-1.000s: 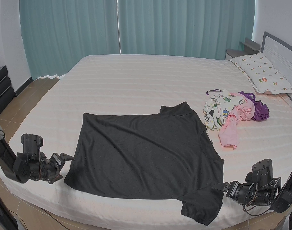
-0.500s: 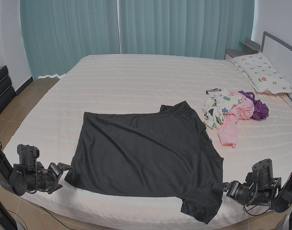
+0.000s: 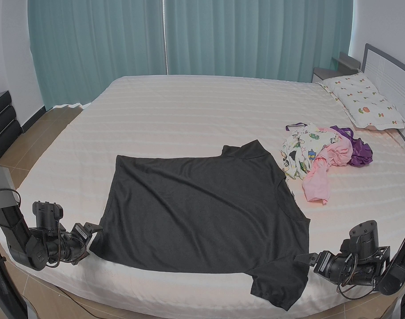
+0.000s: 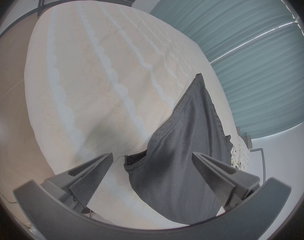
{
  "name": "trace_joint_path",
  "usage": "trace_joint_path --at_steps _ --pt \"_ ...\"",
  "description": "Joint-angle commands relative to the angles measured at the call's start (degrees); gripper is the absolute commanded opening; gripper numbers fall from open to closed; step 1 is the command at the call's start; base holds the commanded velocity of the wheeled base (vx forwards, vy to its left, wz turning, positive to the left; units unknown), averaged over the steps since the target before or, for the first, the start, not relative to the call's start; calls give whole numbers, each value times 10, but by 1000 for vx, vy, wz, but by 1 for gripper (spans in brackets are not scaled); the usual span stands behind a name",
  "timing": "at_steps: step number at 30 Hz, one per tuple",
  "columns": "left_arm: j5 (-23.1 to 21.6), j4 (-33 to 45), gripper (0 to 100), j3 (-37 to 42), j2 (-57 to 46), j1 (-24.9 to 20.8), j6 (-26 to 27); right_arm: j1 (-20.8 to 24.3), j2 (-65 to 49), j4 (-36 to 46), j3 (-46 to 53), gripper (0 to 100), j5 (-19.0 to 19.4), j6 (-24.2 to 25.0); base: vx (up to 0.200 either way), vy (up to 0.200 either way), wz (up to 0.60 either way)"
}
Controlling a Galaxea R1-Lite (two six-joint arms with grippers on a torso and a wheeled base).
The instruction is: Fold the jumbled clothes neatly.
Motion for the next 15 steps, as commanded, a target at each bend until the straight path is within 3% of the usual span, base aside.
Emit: trace_joint_path --at_steps 1,9,10,15 --pt "0 0 100 -5 18 -5 -2 0 1 0 10 100 0 0 0 0 0" --pt "4 0 100 -17 29 -14 -18 0 1 -1 10 100 0 0 0 0 0" --pt "6 0 0 -16 29 -14 -18 0 1 -1 10 100 0 0 0 0 0" --pt "33 2 0 1 24 -16 -18 -2 0 -3 10 100 -1 0 0 0 0"
